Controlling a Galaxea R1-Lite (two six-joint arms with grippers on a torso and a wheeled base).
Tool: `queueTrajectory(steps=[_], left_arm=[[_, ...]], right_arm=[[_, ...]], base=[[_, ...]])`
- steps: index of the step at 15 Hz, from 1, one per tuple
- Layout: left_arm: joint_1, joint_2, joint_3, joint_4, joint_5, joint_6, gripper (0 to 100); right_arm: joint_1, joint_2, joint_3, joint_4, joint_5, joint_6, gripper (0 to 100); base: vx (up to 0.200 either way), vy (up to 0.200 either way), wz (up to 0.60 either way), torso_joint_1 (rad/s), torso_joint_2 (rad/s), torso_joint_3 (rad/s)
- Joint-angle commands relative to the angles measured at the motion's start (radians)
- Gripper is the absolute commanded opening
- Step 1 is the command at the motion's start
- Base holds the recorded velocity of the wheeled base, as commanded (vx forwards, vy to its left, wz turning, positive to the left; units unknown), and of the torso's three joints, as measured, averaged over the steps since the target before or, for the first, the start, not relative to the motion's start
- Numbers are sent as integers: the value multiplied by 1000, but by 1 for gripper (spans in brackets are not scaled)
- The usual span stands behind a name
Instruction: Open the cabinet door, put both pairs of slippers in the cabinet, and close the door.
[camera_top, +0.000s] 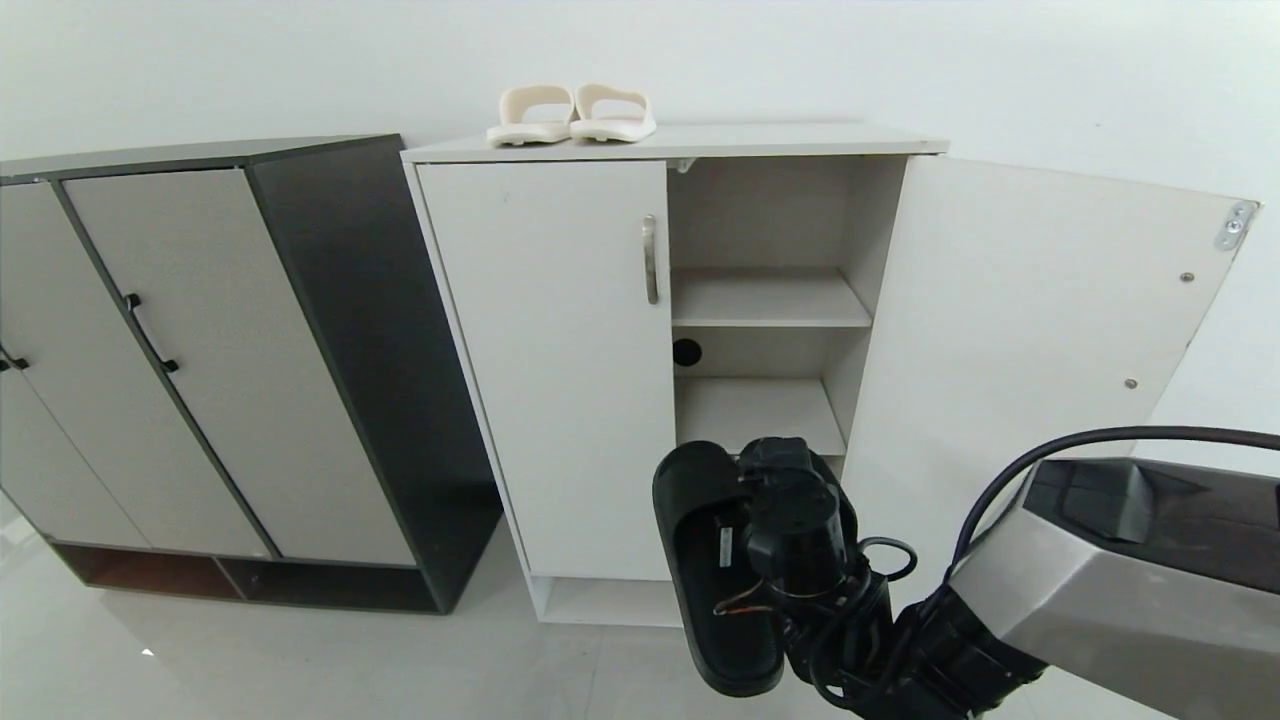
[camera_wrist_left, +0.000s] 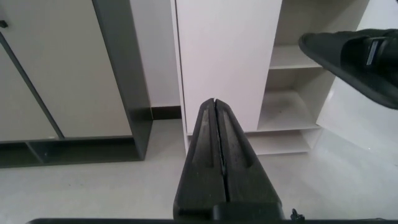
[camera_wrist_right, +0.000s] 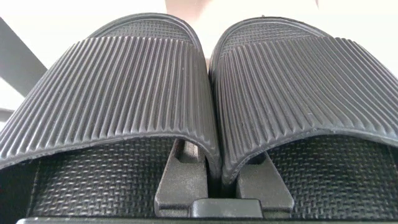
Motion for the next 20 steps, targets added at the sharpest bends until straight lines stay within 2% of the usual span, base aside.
queueTrajectory(steps=[1,11,17,20], left_arm=[[0,2,0,0,0,0,0],[0,2,0,0,0,-1,0],[0,2,0,0,0,-1,0],[0,2,0,0,0,-1,0]], right_arm=[[-7,41,-2,-2,-4,0,0],[-12,47,-10,-5,-10,-3,0],[-21,76,-4,-186,-40,-121,0],[-27,76,-2,-221,-42,-147,0]], base=[[0,0,0,0,0,0],[0,0,0,4,1,-187],[0,0,0,2,4,-197],[0,0,0,1,1,-193]])
